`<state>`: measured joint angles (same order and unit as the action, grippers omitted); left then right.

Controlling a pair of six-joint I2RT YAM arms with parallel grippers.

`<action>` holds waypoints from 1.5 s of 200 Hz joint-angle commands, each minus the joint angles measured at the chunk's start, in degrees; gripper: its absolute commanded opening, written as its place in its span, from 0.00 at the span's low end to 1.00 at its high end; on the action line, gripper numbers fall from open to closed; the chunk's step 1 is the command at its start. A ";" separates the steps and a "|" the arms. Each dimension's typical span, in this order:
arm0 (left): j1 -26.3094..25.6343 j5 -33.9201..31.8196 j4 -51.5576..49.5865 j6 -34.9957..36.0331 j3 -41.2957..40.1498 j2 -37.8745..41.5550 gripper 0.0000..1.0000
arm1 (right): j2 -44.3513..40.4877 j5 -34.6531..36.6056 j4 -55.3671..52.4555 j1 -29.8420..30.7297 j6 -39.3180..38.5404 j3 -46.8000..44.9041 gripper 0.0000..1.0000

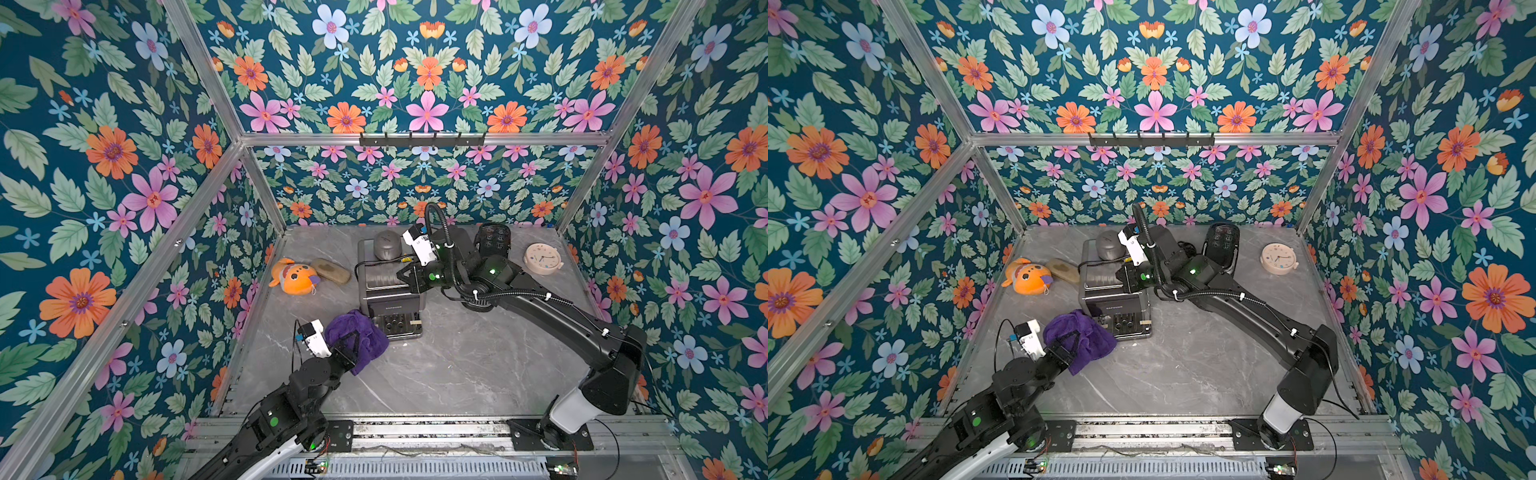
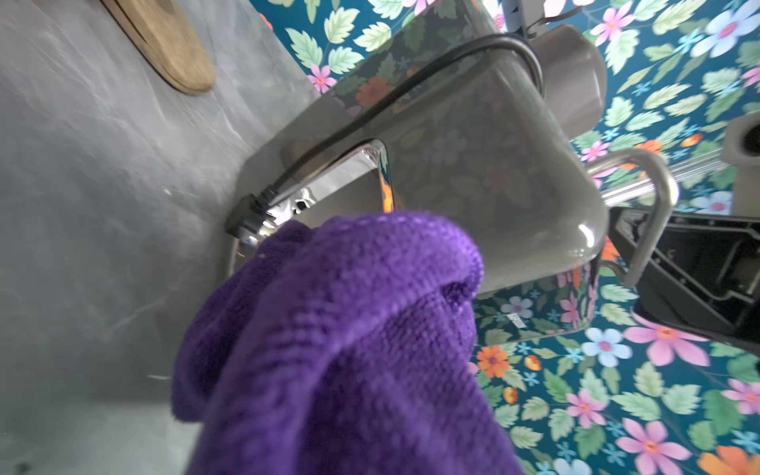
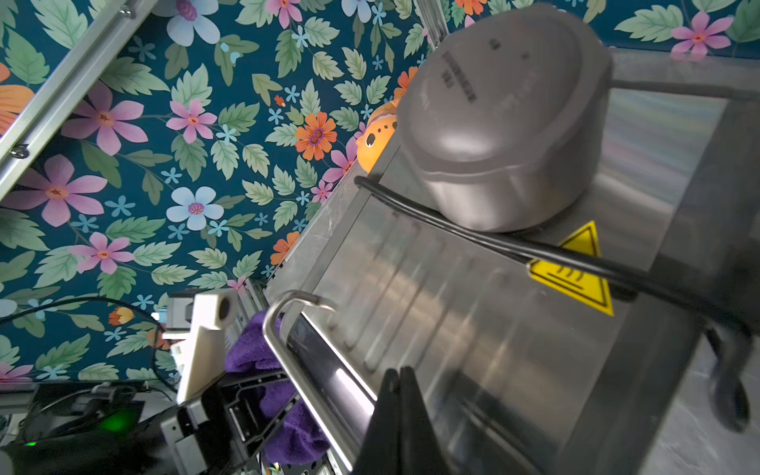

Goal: Wipe the surface of a coffee machine
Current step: Wipe the dirt from the surface of the coffee machine.

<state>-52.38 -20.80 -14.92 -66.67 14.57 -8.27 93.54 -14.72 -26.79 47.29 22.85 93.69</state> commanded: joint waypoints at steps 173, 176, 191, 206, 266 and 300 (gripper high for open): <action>10.38 14.66 51.31 -18.07 -7.56 -33.02 0.00 | 0.95 -2.40 -6.53 -0.62 2.03 -2.37 0.00; 10.34 14.72 52.25 -17.82 -7.52 -33.55 0.00 | 0.97 -2.47 -6.47 -0.62 2.00 -2.44 0.00; 10.31 14.17 53.93 -16.87 -6.75 -35.74 0.00 | 0.99 -2.89 -6.50 -0.62 1.90 -2.38 0.00; 10.33 13.55 52.15 -16.33 -5.54 -36.44 0.00 | 0.99 -3.46 -6.40 -0.62 1.85 -2.37 0.00; 10.30 14.21 64.60 -17.06 -8.44 -38.21 0.00 | 2.88 -4.67 -5.23 -0.62 2.17 -3.38 0.00; 9.74 14.53 68.83 -16.06 -9.62 -38.44 0.00 | 3.19 -5.05 -4.43 -0.69 2.44 -3.70 0.00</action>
<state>-42.22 -7.01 43.75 -83.90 4.93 -46.63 95.35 -20.03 -19.73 46.54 25.26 91.05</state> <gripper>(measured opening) 0.131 0.067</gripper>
